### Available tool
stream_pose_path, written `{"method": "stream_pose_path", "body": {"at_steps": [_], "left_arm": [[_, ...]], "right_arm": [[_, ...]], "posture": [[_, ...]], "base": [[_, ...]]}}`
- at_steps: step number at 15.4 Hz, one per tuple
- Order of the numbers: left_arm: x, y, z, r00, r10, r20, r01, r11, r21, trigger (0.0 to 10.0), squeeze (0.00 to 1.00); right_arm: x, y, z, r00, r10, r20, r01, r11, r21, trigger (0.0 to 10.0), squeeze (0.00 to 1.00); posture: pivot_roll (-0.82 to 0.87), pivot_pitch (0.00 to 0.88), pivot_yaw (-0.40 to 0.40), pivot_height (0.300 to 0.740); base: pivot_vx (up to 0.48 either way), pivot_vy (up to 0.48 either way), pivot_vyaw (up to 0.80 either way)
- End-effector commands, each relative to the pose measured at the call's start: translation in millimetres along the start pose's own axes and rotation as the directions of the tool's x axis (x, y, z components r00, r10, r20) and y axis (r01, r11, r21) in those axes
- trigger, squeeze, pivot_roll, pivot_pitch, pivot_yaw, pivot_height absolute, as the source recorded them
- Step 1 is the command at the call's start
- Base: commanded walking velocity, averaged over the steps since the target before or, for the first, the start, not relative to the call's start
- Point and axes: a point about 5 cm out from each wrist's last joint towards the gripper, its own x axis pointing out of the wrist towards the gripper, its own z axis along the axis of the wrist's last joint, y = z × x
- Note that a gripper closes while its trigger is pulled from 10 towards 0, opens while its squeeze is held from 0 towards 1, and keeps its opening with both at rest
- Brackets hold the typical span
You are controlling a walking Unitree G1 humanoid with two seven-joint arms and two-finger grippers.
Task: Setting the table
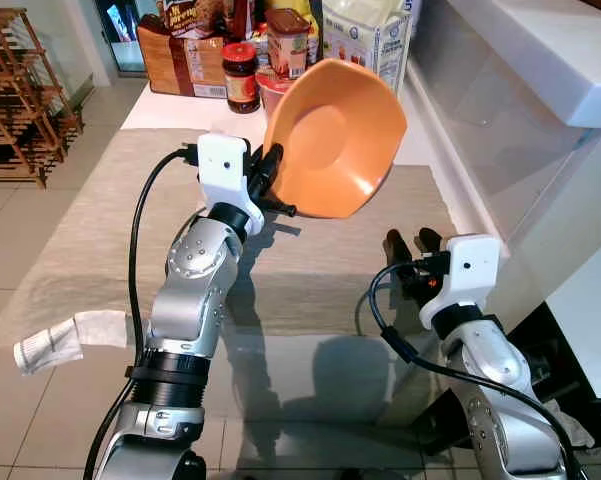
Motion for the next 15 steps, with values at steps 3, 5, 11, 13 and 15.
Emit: {"method": "stream_pose_path", "body": {"at_steps": [3,5,11,13,15], "left_arm": [[-3.3,4.4,-2.4,0.999,0.027,-0.022,-0.026,0.999,0.03,0.0,0.0],[-4.1,3.7,-4.2,0.999,0.027,-0.033,-0.026,0.999,0.035,0.0,0.0],[-2.4,0.1,-3.4,1.0,0.006,-0.031,-0.004,0.999,0.044,0.0,0.0],[-2.9,-2.0,-0.5,1.0,-0.018,-0.015,0.018,0.999,0.039,0.0,0.0],[-4.0,-4.1,3.2,0.999,-0.036,0.002,0.036,0.999,0.021,0.0,0.0]], "right_arm": [[0.3,0.3,-1.7,1.0,0.013,-0.006,-0.013,1.0,0.005,10.0,0.0],[0.4,0.6,-2.1,1.0,0.018,-0.009,-0.017,1.0,0.004,10.0,0.0],[-0.1,1.1,-3.6,1.0,0.025,-0.017,-0.025,1.0,-0.001,10.0,0.0],[-0.8,0.6,-5.4,0.999,0.026,-0.025,-0.026,1.0,-0.003,10.0,0.0],[-0.9,0.2,-6.5,0.999,0.026,-0.029,-0.026,1.0,-0.005,10.0,0.0]], "posture": [[-0.06,0.011,-0.032,0.736],[-0.06,0.013,-0.033,0.736],[-0.06,0.016,-0.034,0.736],[-0.06,0.016,-0.034,0.736],[-0.06,0.014,-0.034,0.736]], "base": [[-0.35,0.0,0.0],[-0.354,0.0,0.0],[-0.049,0.0,0.0],[0.0,0.0,0.0],[0.0,0.0,0.0]]}}
